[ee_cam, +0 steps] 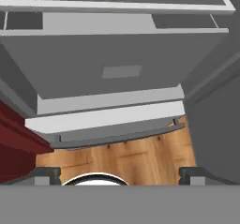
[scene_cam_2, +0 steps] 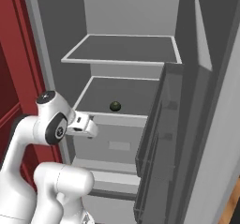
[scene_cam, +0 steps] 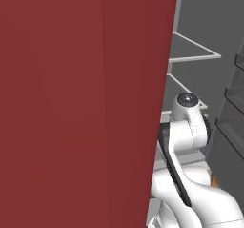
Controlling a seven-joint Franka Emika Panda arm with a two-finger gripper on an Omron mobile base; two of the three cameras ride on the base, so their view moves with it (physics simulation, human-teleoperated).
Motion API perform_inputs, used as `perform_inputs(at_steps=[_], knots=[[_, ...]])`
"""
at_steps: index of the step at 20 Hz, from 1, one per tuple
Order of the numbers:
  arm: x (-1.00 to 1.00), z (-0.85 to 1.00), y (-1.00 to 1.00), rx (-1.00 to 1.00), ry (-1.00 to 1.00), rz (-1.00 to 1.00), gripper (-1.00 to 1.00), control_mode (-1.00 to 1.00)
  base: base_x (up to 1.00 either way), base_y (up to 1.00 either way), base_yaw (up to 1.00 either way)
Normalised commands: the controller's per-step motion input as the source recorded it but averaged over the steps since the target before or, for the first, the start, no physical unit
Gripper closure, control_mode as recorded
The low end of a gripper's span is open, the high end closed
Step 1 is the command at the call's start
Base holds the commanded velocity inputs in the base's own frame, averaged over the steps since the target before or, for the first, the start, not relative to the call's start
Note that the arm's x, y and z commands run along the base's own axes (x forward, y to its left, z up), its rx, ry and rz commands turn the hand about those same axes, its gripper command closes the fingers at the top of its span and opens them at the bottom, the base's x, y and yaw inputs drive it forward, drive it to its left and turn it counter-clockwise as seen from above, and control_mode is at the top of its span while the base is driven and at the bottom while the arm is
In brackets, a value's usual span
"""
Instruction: Place the cold items (pear and squash) from the fridge in one tupperware on the dining counter. Place the warm items (kebab skewer and hot dog) in the stove area in another tupperware.
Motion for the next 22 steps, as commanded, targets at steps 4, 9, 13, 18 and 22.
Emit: perform_inputs(at_steps=[4, 9, 13, 18, 22], knots=[[0.31, 0.65, -0.14, 0.20, -0.12, -0.29, -1.00, -1.00, 0.00, 0.00, 0.00], [0.68, 0.47, -0.24, 0.10, -0.04, -0.02, -1.00, -1.00, 0.00, 0.00, 0.00], [0.85, 0.00, 0.00, 0.00, 0.00, 0.00, -1.00, -1.00, 0.00, 0.00, 0.00], [0.59, -0.15, 0.00, -0.05, -0.01, 0.00, -1.00, -1.00, 0.00, 0.00, 0.00], [0.60, -0.34, 0.00, -0.10, 0.00, 0.00, -1.00, -1.00, 0.00, 0.00, 0.00]])
